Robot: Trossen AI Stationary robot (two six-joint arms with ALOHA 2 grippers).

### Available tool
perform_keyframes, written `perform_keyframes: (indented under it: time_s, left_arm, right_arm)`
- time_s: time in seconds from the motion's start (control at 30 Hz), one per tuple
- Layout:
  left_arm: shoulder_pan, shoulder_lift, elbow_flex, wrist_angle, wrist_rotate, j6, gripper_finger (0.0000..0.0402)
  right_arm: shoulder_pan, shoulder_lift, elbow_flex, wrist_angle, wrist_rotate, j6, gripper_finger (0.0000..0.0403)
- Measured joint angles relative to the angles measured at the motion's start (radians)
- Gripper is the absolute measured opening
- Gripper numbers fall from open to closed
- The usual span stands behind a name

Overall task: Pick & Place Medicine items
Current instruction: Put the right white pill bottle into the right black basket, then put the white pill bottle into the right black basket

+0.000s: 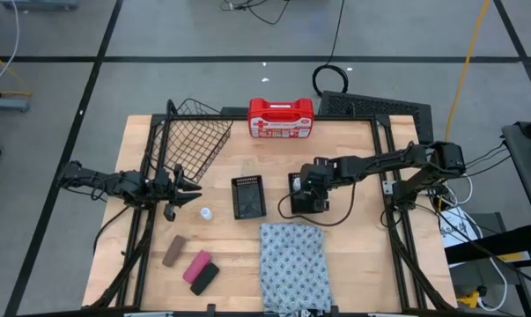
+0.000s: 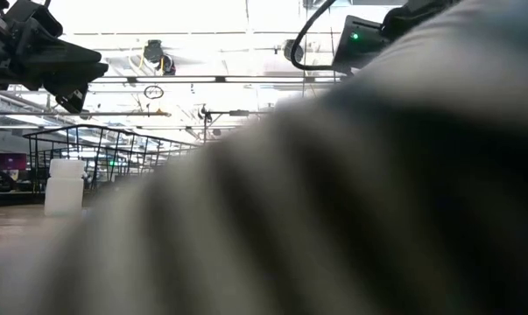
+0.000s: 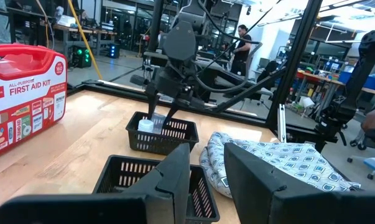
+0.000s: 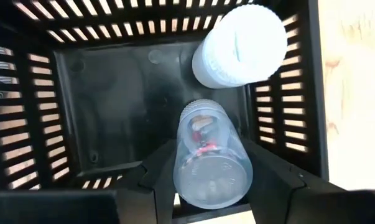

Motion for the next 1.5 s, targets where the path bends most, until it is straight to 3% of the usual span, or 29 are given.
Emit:
perform_keyframes:
  time_s: [0.17,0.57,0.83,1.27,1.5]
  left_arm:
    - [0.000,0.000,0.000,0.000,0.000,0.000,0.0108]
    - [0.000,0.000,0.000,0.000,0.000,0.000,0.0108]
    - [0.000,0.000,0.000,0.000,0.000,0.000,0.0108]
    - [0.000,0.000,0.000,0.000,0.000,0.000,0.0108]
    - [0.000,0.000,0.000,0.000,0.000,0.000,0.0108]
  right_arm:
    - [0.000,0.000,0.000,0.003,0.000,0.000,0.0152]
    - [0.000,0.000,0.000,0.021,0.000,0.007,0.0214]
    - [0.000,-0.025,0.007,-0.027,0.005,-0.027,0.0228]
    - [0.000,-0.319,0.024,-0.145,0.004,0.094,0.0220]
    - [0.024,-0.519,-0.092,-0.065,0.001,0.182,0.0211]
